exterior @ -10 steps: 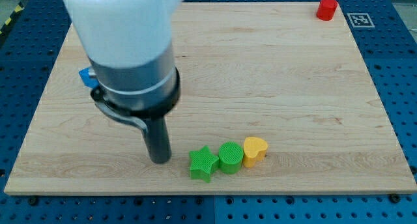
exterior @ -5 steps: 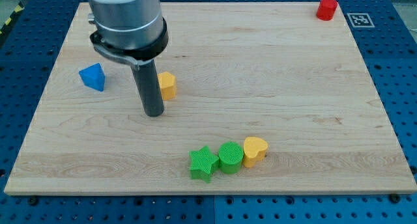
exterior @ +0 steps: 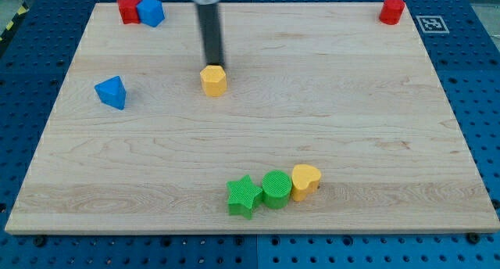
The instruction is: Move the yellow hexagon into the green blocks
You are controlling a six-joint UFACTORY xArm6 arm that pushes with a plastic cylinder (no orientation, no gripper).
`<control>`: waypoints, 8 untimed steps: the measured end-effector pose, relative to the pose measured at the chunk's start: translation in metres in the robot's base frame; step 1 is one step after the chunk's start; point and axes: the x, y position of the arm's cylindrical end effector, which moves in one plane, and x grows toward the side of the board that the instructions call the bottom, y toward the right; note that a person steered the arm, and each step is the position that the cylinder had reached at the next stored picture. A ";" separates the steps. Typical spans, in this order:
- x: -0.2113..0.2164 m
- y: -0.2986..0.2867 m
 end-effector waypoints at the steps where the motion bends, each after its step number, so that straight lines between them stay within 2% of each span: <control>1: 0.036 -0.001; 2: 0.038 -0.037; 3: -0.015 -0.035; 4: -0.022 -0.089; 5: -0.003 -0.108; 7: 0.042 -0.094; 8: 0.042 -0.094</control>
